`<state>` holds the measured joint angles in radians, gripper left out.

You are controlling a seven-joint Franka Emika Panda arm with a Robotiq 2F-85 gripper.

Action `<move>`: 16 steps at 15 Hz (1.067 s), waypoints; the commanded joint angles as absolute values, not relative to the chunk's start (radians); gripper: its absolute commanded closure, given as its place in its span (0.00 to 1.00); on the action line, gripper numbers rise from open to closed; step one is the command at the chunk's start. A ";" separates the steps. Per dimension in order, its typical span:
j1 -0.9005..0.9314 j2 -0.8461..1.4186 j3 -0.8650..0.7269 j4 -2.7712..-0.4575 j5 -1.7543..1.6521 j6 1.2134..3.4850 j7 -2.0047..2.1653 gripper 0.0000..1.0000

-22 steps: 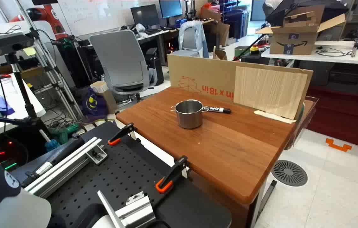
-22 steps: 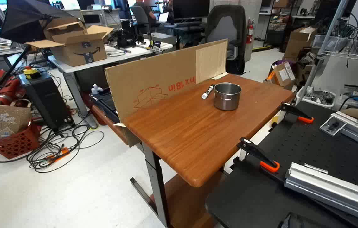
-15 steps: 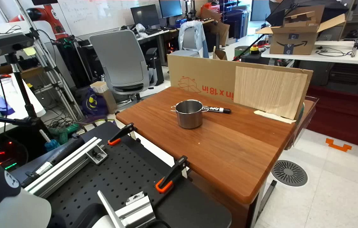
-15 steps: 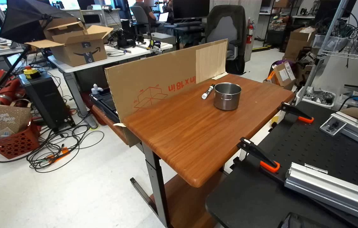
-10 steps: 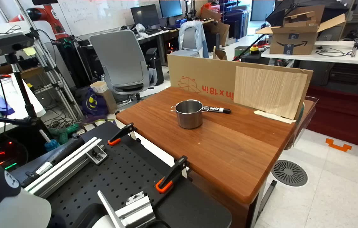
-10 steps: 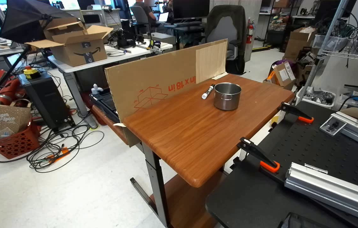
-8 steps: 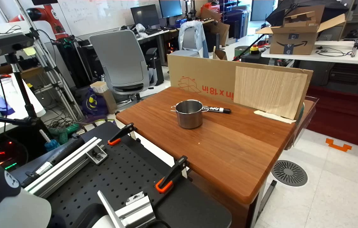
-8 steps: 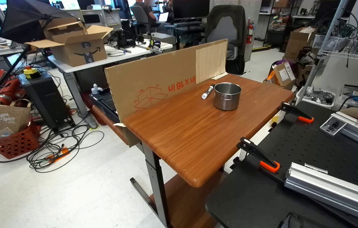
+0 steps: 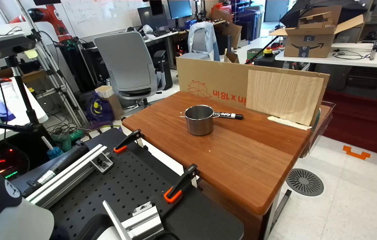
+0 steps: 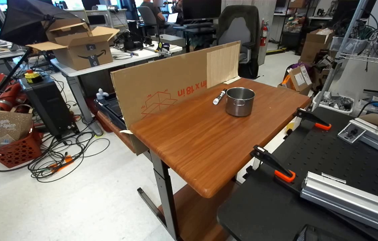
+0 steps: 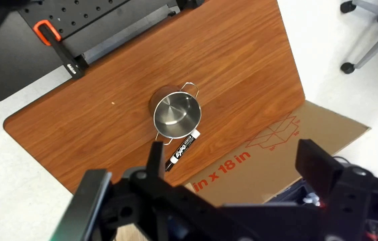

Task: Put the marker inside the silver cup

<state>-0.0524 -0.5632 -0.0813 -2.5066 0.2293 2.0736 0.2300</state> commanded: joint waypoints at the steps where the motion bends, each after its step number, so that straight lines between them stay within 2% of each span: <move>1: -0.084 -0.407 -0.045 -2.457 0.283 2.196 0.363 0.00; 5: -0.105 -0.235 -0.032 -2.397 0.258 2.343 0.532 0.00; 16: -0.078 0.184 -0.080 -2.155 0.194 2.475 0.877 0.00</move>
